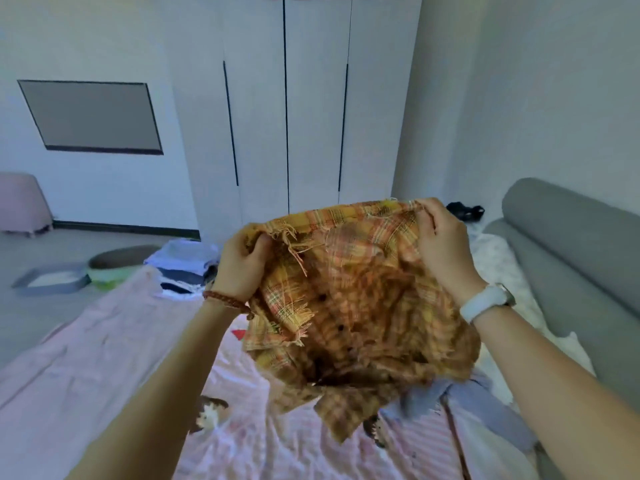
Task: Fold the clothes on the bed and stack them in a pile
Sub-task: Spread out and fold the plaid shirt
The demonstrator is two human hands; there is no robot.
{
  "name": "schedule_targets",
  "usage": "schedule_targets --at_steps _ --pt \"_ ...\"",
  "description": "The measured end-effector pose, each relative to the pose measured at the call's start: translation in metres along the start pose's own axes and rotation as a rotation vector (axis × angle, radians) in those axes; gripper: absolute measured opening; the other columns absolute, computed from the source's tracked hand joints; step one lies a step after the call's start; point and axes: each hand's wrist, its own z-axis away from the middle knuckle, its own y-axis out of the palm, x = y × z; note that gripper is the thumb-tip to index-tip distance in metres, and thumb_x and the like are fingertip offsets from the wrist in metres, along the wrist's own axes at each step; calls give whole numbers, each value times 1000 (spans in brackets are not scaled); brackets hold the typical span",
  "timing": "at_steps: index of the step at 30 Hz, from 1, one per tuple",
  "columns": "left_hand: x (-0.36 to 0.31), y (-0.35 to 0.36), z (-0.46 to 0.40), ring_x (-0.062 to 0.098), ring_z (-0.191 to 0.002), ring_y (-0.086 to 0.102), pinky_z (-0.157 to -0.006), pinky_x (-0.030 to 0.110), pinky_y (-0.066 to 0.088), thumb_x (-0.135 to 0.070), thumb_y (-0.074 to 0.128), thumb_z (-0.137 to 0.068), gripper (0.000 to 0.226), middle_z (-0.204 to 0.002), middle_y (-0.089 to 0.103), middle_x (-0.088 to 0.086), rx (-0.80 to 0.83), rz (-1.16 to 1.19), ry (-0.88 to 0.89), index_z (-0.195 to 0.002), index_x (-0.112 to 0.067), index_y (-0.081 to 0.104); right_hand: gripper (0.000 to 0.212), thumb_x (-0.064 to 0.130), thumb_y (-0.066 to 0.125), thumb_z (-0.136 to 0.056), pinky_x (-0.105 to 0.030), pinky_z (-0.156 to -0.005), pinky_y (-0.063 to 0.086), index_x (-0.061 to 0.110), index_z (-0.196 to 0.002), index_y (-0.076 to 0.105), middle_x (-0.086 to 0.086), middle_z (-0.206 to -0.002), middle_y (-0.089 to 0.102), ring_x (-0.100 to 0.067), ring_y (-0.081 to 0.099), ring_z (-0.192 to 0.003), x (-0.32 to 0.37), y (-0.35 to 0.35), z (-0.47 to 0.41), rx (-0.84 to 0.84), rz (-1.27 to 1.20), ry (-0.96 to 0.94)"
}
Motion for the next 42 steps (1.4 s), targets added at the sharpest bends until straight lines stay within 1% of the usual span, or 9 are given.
schedule_targets --at_steps 7,12,17,21,25,29,38,40,42 --pt "-1 -21 -5 -8 -65 53 -62 7 39 -23 44 -82 18 -71 58 -9 175 -110 199 -81 -13 59 19 8 43 -97 -15 -55 37 11 -99 61 1 -74 60 -16 50 -59 11 10 6 -68 -120 -11" --pt "112 -58 48 17 -75 57 -70 26 42 -22 53 -92 19 -77 58 -6 491 -494 -24 -73 -25 55 18 21 47 -97 -17 -70 41 25 -90 62 12 -82 62 -1 57 -78 -31 72 114 690 -39 172" --pt "215 -72 135 24 -75 53 -70 29 40 -20 52 -94 23 -73 49 -1 1009 -780 -454 -73 -9 52 33 20 50 -96 -15 -58 34 22 -63 52 12 -62 49 2 50 -59 -61 126 225 1243 24 391" --pt "275 -91 183 13 -69 51 -62 18 48 -25 48 -96 23 -84 53 0 1256 -1035 -867 -93 -5 57 35 40 57 -90 -15 -72 42 17 -117 62 8 -95 59 0 53 -77 -82 149 280 1874 70 570" --pt "305 -75 181 22 -120 50 -99 33 43 -38 49 -94 47 -136 45 1 1412 -940 -817 -135 -15 43 47 42 48 -94 -26 -94 43 15 -132 50 2 -127 55 -13 54 -112 -118 149 293 1411 96 911" --pt "314 -12 157 23 -128 39 -105 37 34 -35 45 -95 48 -145 35 6 1134 -854 -525 -140 -21 35 40 32 46 -96 -32 -91 45 15 -132 48 -8 -131 53 -21 51 -115 -167 153 286 840 316 979" --pt "429 122 128 32 -143 1 -111 53 15 -57 47 -86 81 -156 -4 5 966 -943 -486 -147 -34 -2 67 37 50 -93 -47 -112 24 9 -146 20 -13 -152 23 -32 22 -138 -301 199 246 423 475 994" --pt "447 137 125 37 -141 10 -109 51 24 -52 55 -85 92 -156 -6 12 978 -822 -600 -146 -35 -11 80 40 50 -93 -41 -114 13 10 -149 3 -10 -157 5 -26 7 -144 -325 208 242 382 387 1033" --pt "456 145 125 35 -128 40 -99 43 41 -34 62 -87 94 -150 22 18 1012 -631 -656 -146 -31 -10 87 42 52 -91 -38 -115 9 12 -148 -7 -10 -157 -4 -24 1 -144 -346 214 235 321 306 1099"
